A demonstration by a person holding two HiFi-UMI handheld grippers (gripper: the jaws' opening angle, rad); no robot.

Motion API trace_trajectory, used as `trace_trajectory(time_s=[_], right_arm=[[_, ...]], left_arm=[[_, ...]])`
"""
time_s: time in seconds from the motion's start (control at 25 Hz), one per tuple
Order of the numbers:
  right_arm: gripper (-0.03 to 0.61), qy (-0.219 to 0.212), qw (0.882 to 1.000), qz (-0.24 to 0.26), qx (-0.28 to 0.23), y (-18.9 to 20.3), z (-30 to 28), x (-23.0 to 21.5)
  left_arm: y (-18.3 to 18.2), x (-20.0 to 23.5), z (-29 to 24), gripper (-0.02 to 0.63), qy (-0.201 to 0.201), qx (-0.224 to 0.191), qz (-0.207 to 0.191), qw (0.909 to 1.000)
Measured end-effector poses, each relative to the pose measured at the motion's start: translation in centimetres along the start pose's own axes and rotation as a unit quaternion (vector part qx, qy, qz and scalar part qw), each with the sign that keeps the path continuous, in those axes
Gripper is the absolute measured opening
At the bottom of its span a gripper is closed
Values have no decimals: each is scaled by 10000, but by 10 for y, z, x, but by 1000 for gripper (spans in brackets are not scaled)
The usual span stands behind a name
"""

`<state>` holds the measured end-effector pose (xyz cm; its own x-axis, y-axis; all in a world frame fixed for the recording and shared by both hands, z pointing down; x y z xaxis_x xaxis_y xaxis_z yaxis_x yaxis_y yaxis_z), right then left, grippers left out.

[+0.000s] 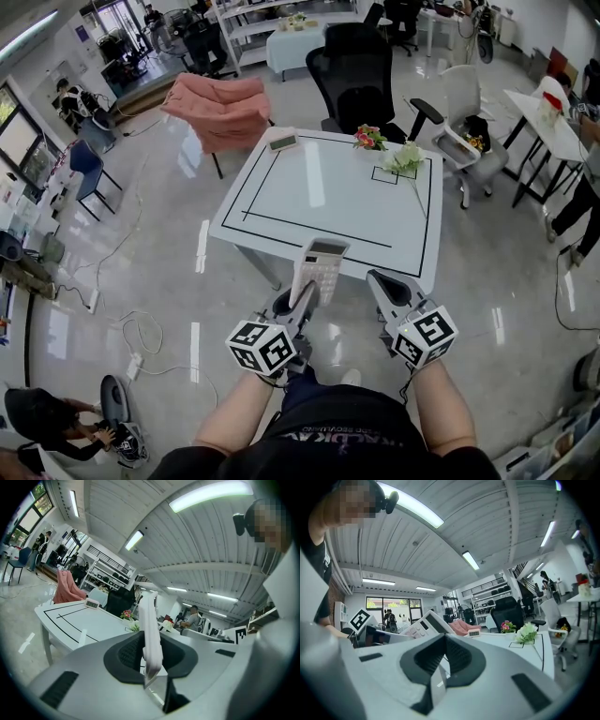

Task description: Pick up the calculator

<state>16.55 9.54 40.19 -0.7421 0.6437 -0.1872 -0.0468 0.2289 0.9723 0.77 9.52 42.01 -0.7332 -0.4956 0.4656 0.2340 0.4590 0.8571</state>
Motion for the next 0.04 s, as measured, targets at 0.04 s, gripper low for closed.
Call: trace_trajectory(time_s=[0.04], right_arm=[[2, 0, 10000, 1, -4, 0, 0, -1]], left_arm=[[0, -1, -1, 65, 0, -7, 1, 10000]])
Point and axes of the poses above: the fingertips, and each gripper's own axes: z backward along the fingers, x to its left, y out of its underside, the point moved 3 cm from there along z, backward along the fingers, and after that the axes turned 5 degrees about x, right-handed, at the moved point
